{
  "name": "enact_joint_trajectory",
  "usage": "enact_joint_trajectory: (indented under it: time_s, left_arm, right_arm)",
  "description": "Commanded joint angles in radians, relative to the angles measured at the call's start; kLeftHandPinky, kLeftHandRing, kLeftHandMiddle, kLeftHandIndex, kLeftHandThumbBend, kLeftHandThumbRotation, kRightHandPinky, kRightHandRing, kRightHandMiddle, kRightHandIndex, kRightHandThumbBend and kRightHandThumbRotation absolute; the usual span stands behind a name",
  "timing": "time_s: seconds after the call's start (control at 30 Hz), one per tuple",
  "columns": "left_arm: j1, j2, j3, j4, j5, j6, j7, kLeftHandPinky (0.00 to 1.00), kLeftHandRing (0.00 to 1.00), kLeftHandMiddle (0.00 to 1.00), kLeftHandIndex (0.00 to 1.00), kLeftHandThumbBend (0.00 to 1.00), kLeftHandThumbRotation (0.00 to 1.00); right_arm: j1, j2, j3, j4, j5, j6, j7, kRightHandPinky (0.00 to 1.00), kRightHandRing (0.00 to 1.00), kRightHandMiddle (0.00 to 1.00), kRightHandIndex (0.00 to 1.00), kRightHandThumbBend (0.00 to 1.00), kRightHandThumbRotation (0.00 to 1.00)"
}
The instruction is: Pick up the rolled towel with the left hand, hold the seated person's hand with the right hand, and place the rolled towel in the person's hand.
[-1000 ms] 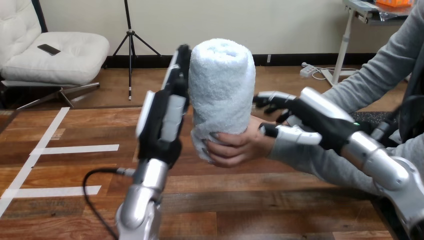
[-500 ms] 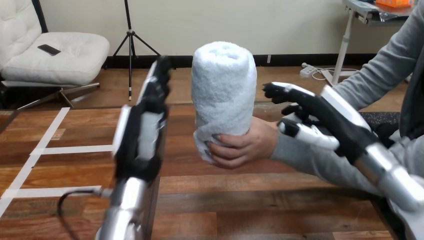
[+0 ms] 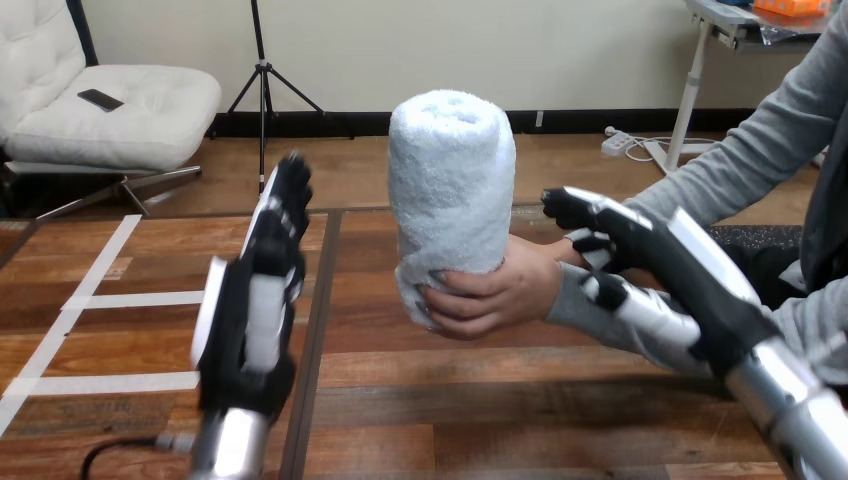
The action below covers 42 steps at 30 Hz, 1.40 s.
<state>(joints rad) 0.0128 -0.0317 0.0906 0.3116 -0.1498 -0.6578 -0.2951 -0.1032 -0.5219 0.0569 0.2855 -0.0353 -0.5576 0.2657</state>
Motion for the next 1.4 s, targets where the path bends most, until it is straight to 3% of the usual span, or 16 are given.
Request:
enact_joint_trajectory:
  time_s: [0.0,0.2,0.3,0.4,0.5,0.67,0.93,1.3,1.37]
  left_arm:
    - [0.051,0.032,-0.038,-0.181,-0.012,-0.023,-0.027,0.94,0.95,0.95,0.94,0.96,0.98]
    - [0.128,0.035,-0.045,-0.248,-0.008,-0.016,-0.031,0.90,0.93,0.93,0.93,0.97,0.96]
    - [0.165,0.038,-0.050,-0.275,-0.017,-0.014,-0.036,0.89,0.93,0.93,0.93,0.97,0.95]
    - [0.208,0.035,-0.063,-0.314,-0.037,-0.004,-0.042,0.89,0.93,0.93,0.93,0.96,0.94]
    - [0.246,0.036,-0.075,-0.345,-0.045,0.001,-0.047,0.89,0.94,0.93,0.93,0.95,0.94]
    - [0.303,0.037,-0.097,-0.384,-0.055,-0.005,-0.055,0.90,0.94,0.94,0.94,0.93,0.93]
    - [0.349,0.047,-0.118,-0.398,-0.073,-0.019,-0.087,0.89,0.94,0.94,0.93,0.90,0.93]
    - [0.353,0.038,-0.130,-0.389,-0.104,-0.026,-0.112,0.92,0.95,0.94,0.94,0.88,0.91]
    - [0.351,0.037,-0.129,-0.389,-0.102,-0.024,-0.112,0.92,0.94,0.94,0.94,0.87,0.90]
  right_arm:
    - [0.070,0.056,-0.063,-0.230,0.071,-0.010,-0.039,0.84,0.89,0.88,0.89,1.00,1.00]
    - [0.153,0.138,-0.049,-0.306,0.134,-0.017,-0.067,0.85,0.88,0.88,0.90,1.00,1.00]
    - [0.183,0.170,-0.027,-0.309,0.219,-0.046,-0.029,0.86,0.89,0.89,0.91,1.00,1.00]
    - [0.218,0.216,-0.012,-0.333,0.229,-0.065,-0.044,0.87,0.89,0.89,0.90,1.00,1.00]
    - [0.258,0.242,0.011,-0.366,0.281,-0.049,-0.019,0.87,0.90,0.90,0.91,1.00,1.00]
    - [0.328,0.296,0.047,-0.413,0.317,-0.028,-0.014,0.87,0.91,0.90,0.91,1.00,1.00]
    - [0.391,0.352,0.091,-0.433,0.321,-0.028,0.015,0.92,0.93,0.92,0.94,1.00,1.00]
    - [0.431,0.415,0.118,-0.431,0.317,-0.012,0.029,1.00,0.99,0.97,0.98,1.00,1.00]
    - [0.432,0.423,0.129,-0.429,0.336,-0.012,0.044,1.00,0.99,0.97,0.98,1.00,1.00]
